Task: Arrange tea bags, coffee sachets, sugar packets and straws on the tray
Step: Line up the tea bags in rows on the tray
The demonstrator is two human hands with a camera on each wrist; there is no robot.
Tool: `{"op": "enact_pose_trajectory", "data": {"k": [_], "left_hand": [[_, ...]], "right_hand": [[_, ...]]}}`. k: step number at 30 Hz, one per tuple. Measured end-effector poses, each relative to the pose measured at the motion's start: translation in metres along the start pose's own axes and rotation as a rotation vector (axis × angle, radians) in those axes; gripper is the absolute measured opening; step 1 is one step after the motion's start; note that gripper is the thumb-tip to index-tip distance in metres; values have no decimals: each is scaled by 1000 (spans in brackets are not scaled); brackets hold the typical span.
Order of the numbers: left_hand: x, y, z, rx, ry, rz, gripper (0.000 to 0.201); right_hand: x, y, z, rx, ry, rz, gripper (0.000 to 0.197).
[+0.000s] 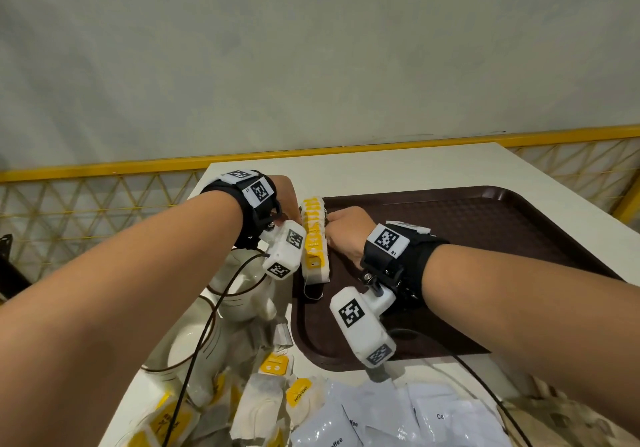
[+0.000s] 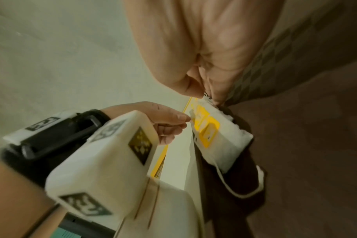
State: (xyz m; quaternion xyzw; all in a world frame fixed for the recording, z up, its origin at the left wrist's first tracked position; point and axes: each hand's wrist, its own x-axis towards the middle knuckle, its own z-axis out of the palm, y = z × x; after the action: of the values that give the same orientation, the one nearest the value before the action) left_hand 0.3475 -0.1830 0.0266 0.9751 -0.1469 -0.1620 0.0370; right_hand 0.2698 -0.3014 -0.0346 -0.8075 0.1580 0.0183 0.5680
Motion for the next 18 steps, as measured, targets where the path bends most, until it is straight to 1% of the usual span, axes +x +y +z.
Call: {"op": "enact_pose_trajectory", "data": {"k": [1, 2, 4, 5, 7, 9, 11, 13, 14, 15, 16, 18], "left_hand": [[1, 0, 0, -11, -1, -1, 35], [1, 0, 0, -18, -7, -1, 34], [4, 2, 1, -52, -32, -2, 33], [4, 3, 1, -68, -42, -4, 33], [5, 4, 1, -61, -49, 1, 34], [6, 4, 1, -63, -46, -3, 33], [7, 3, 2, -128, -69, 6, 32], [5, 2, 1, -166, -97, 13, 33], [3, 2, -1, -174, -100, 24, 34], [0, 2, -3, -173, -100, 31, 34], [-4, 1, -6, -176, -99, 36, 34], [-14, -1, -16, -191, -69, 42, 32]], "right_hand": [[-1, -6, -2, -80, -23, 0, 29], [-2, -5, -3, -152, -40, -45, 28], [0, -6, -2, -35, -28, -13, 28], [4, -2, -1, -75, -41, -32, 24], [5, -1, 1, -77, -34, -18, 12], [11, 1, 3, -76, -8, -20, 15], [20, 0, 7, -78, 27, -62, 16], [29, 3, 9, -122, -9, -74, 32], [30, 3, 8, -135, -62, -74, 30], [30, 3, 5, -143, -102, -68, 20], [27, 1, 1, -154, -113, -71, 14], [18, -8, -10, -155, -105, -63, 20]]}}
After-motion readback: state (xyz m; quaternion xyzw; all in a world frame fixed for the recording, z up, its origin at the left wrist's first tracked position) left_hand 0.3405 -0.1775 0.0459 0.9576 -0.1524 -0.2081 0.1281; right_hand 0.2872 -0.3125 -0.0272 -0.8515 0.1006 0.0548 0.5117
